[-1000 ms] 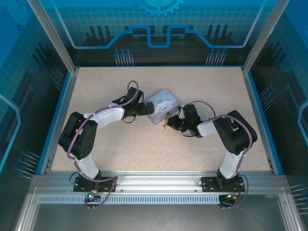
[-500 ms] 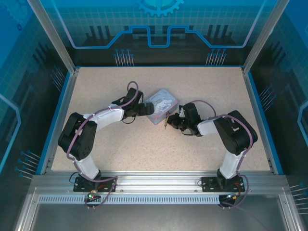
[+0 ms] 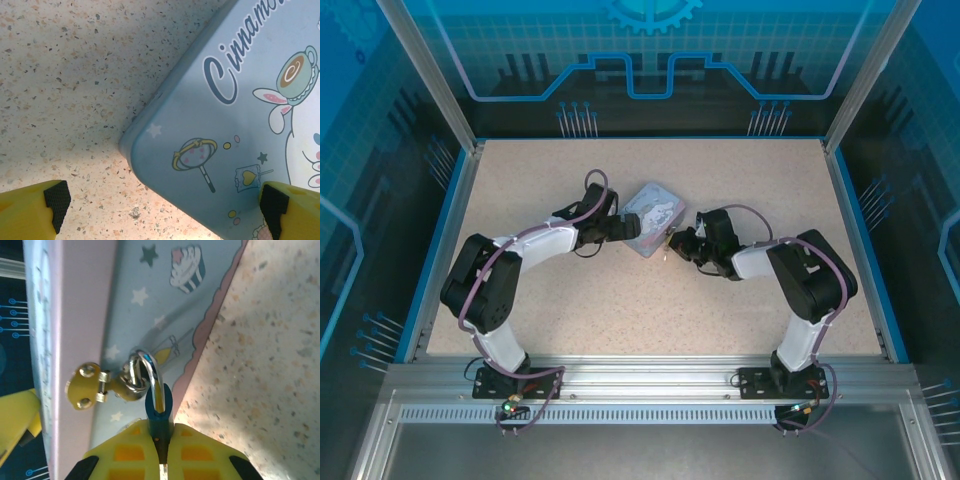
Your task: Unlock the padlock with the key
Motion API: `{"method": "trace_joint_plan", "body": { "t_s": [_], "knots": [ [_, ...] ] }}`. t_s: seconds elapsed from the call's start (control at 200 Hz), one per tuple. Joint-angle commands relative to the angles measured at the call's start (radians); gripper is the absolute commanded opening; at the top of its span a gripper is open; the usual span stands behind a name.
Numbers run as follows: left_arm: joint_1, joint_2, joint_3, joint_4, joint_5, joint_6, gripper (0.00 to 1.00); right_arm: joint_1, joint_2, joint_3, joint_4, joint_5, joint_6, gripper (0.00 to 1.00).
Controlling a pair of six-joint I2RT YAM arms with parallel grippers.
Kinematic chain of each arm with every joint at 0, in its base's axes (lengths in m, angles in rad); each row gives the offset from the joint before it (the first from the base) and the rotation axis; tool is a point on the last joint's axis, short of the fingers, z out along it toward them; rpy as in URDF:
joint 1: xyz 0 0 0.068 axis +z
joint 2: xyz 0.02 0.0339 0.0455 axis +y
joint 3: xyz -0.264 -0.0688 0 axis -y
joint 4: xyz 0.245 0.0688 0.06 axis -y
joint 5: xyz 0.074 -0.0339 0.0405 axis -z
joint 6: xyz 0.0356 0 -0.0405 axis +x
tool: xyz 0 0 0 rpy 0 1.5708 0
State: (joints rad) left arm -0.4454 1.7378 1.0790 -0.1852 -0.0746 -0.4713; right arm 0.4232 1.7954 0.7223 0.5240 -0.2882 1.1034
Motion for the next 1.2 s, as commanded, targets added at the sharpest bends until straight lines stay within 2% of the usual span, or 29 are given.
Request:
{"method": "trace_joint_plan", "body": {
  "t_s": [0.0,0.38,0.61,0.745,1.196],
  "knots": [
    [-0.008,-0.012,-0.036,-0.062,-0.004,0.017,0.99,-0.019,-0.004,0.037,0.017,0.021,0.002,0.00],
    [-0.007,-0.014,-0.042,-0.063,-0.005,0.019,0.99,-0.067,0.027,0.051,-0.033,0.026,-0.040,0.00],
    [-0.007,-0.014,-0.034,-0.068,-0.005,0.019,0.98,-0.118,0.044,0.134,-0.199,-0.038,-0.170,0.00],
    [-0.007,-0.012,-0.029,-0.069,-0.005,0.019,0.98,-0.127,0.042,0.152,-0.219,-0.075,-0.202,0.00],
    [-0.007,-0.019,0.020,-0.090,-0.002,0.029,0.99,-0.161,-0.104,0.033,-0.244,-0.070,-0.217,0.00]
  ]
}}
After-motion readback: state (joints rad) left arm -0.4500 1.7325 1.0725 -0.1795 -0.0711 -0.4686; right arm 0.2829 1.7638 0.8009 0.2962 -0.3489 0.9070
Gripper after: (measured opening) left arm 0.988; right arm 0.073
